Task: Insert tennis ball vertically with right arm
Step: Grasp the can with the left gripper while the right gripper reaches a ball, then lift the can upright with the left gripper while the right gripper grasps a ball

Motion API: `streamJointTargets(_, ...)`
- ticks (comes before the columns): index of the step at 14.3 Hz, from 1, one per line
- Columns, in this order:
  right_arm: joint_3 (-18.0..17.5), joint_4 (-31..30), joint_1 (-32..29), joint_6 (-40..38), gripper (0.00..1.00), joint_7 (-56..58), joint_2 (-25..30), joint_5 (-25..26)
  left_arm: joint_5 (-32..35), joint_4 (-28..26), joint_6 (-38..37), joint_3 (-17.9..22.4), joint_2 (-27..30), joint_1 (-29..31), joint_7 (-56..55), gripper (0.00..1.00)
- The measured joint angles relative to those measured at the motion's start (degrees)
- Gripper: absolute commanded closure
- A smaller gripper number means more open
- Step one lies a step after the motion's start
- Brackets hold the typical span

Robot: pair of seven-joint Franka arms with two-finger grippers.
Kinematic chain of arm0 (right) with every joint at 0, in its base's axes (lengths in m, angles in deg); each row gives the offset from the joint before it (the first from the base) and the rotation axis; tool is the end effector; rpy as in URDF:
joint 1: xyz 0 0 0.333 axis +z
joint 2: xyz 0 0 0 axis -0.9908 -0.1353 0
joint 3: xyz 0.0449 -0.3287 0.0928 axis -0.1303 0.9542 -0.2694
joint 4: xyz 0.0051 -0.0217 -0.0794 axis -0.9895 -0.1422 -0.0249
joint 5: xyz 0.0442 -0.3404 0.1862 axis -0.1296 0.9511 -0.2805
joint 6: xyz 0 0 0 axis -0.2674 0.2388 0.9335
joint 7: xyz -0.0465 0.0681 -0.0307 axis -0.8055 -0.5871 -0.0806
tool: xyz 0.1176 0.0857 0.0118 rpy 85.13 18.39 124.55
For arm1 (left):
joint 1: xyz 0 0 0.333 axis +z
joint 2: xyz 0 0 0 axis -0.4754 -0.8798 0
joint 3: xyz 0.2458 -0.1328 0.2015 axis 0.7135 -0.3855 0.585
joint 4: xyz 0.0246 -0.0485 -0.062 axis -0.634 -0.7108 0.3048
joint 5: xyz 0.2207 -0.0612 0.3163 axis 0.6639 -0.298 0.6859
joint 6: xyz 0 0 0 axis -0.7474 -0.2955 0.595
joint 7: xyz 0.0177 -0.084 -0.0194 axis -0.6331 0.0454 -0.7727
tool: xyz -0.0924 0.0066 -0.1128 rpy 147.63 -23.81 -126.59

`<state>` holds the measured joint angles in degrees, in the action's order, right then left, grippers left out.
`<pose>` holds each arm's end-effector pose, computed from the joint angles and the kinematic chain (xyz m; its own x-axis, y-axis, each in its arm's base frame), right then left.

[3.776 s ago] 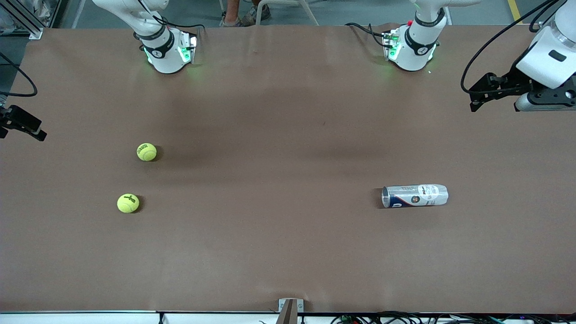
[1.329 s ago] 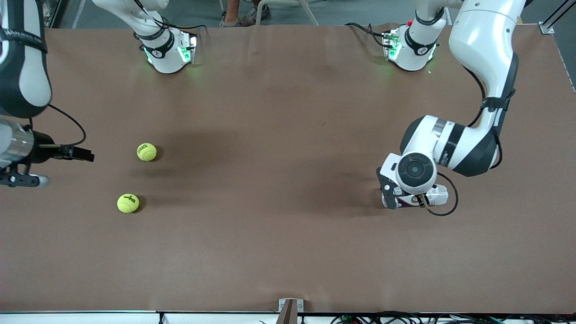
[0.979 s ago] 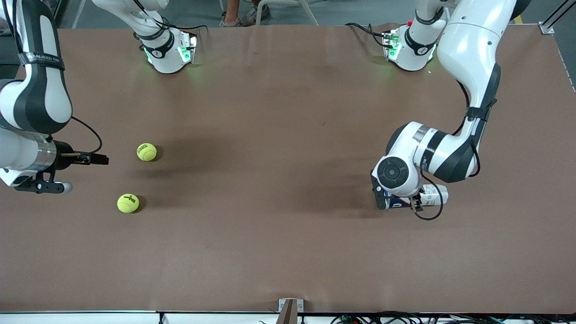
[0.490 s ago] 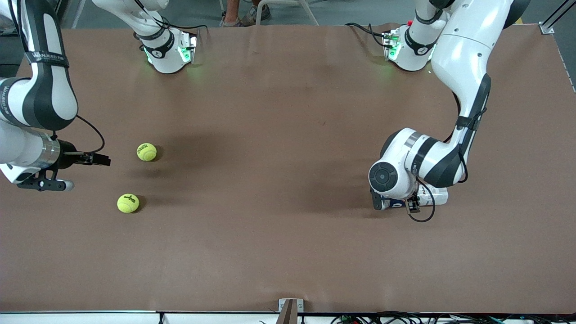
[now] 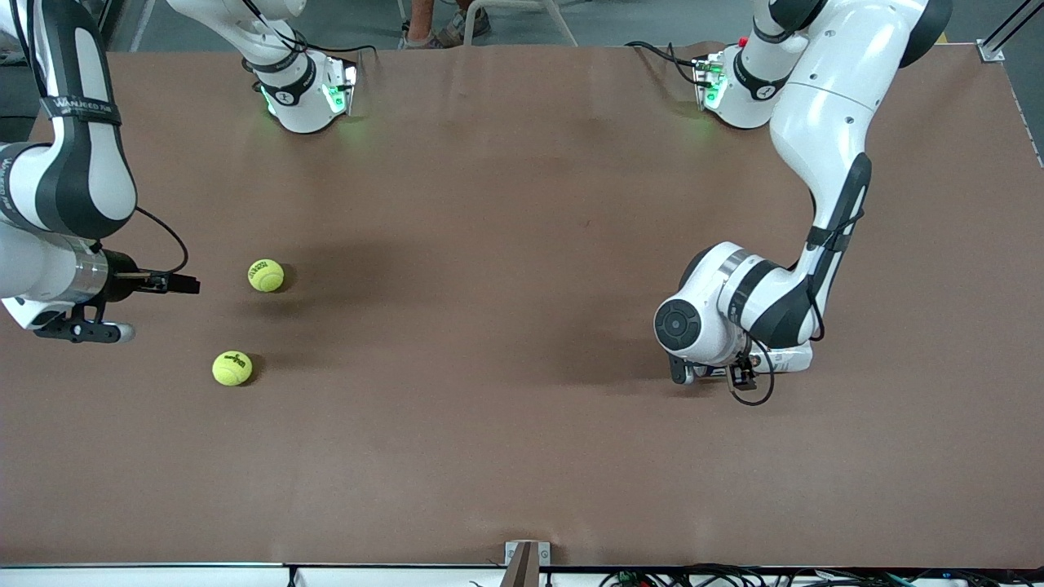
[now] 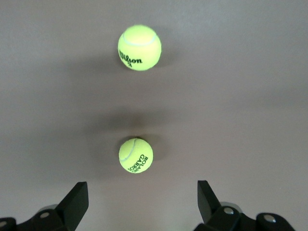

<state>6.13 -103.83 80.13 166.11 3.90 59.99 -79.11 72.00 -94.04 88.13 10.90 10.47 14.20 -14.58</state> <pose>0.5831 -0.0642 0.3786 0.9581 -0.0879 -0.2728 -0.0928 -0.9957 -0.0053 0.6535 -0.1998 0.1961 0.0101 -0.7908 -0.6120 -0.9989 -0.0353 0.0292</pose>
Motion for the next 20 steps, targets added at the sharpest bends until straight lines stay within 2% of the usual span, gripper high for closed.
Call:
streamJointTargets(7,-0.2,-4.1,0.6,0.8,0.00,0.0,-5.0,0.0,0.8,-0.1,0.1,0.2,-2.3,-0.1,-7.3,0.00)
streamJointTargets(12,-0.2,-6.0,0.6,3.9,0.00,0.0,-7.4,0.0,1.5,-0.2,0.4,0.2,-3.6,-0.1,-7.5,0.07)
streamJointTargets(18,-0.2,-12.1,0.6,9.8,0.00,0.0,-7.4,-0.7,1.8,-0.1,1.5,0.2,-4.0,-0.1,-6.6,0.33)
streamJointTargets(20,-0.2,-12.9,0.6,10.4,0.00,0.0,-7.4,-1.4,1.8,0.0,2.2,0.3,-3.9,0.0,-5.0,0.35)
